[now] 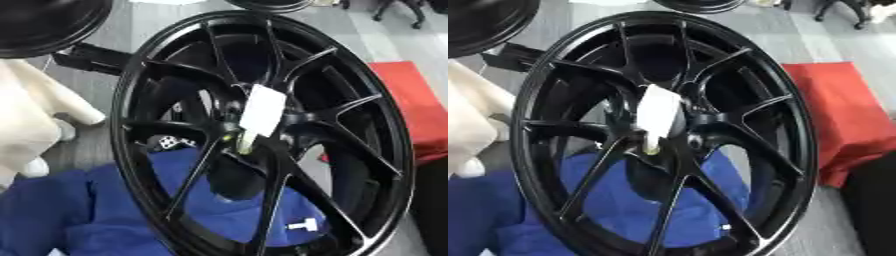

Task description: Pull the pin out of the wheel hub.

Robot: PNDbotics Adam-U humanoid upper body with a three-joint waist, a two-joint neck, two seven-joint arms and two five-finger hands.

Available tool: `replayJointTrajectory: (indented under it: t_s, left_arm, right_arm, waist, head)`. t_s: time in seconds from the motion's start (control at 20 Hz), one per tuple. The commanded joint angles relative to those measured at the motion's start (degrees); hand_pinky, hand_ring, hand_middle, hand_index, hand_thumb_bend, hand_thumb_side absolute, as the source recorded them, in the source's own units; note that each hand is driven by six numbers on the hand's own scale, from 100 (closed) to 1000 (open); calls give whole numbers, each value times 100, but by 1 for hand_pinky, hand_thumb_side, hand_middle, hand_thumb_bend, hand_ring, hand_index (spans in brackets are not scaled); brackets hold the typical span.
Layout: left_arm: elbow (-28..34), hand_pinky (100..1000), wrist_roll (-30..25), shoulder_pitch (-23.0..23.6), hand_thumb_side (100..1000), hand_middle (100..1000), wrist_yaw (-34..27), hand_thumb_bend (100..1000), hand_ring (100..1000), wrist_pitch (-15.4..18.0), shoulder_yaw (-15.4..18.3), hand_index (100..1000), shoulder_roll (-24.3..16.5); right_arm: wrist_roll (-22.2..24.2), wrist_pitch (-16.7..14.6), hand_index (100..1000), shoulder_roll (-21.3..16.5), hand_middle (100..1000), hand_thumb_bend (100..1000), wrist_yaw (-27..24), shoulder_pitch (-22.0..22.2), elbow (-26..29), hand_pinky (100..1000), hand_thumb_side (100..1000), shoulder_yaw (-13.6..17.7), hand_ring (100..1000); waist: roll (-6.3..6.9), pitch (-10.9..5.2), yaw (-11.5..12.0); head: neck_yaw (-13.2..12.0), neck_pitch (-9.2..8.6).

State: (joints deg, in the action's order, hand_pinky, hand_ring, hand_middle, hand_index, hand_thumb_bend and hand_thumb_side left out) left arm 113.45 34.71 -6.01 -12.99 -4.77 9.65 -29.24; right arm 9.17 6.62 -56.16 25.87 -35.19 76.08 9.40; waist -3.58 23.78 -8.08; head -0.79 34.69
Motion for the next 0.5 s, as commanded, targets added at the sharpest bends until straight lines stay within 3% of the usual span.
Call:
replayJointTrajectory:
  t_s: [0.05,0.1,0.15,0.2,0.3,0.35,0.4,0.5]
  left_arm:
    - [114,842,37,8,627,788,-24,522,804,0,77,849,-69]
    - [114,842,38,11,627,788,-26,522,804,-3,78,849,-67]
    - [114,842,40,14,627,788,-30,522,804,-4,80,849,-64]
    - [114,842,42,17,627,788,-34,522,804,-1,83,849,-62]
    - [114,841,48,24,627,788,-42,522,804,3,88,849,-60]
    - [114,841,52,27,627,788,-47,522,804,3,91,849,-58]
    - [114,841,55,30,627,788,-51,523,804,1,93,849,-56]
    - [114,841,60,33,627,788,-58,523,804,-3,94,849,-52]
  right_arm:
    - [-186,154,465,-135,417,100,71,99,-178,806,100,186,676]
    - [-203,192,543,-108,493,100,90,154,-226,816,100,194,717]
    - [-203,239,565,-81,519,100,120,202,-280,819,100,197,729]
    - [-165,291,678,-54,667,171,147,244,-339,837,100,191,786]
    - [5,380,825,-5,815,288,142,290,-420,866,100,180,856]
    - [104,409,864,15,856,320,110,302,-438,877,175,180,882]
    - [169,432,904,27,891,313,86,307,-442,886,330,188,906]
    - [160,476,924,58,899,276,23,305,-427,882,438,216,910]
  waist:
    - [15,-192,-23]
    - [19,-209,-27]
    - [23,-227,-29]
    - [26,-245,-29]
    - [29,-273,-27]
    - [30,-286,-28]
    - [30,-296,-30]
    - [31,-311,-38]
  head:
    - [-32,22]
    - [-33,24]
    - [-31,26]
    - [-27,27]
    - [-19,23]
    - [-17,22]
    - [-15,21]
    - [-10,16]
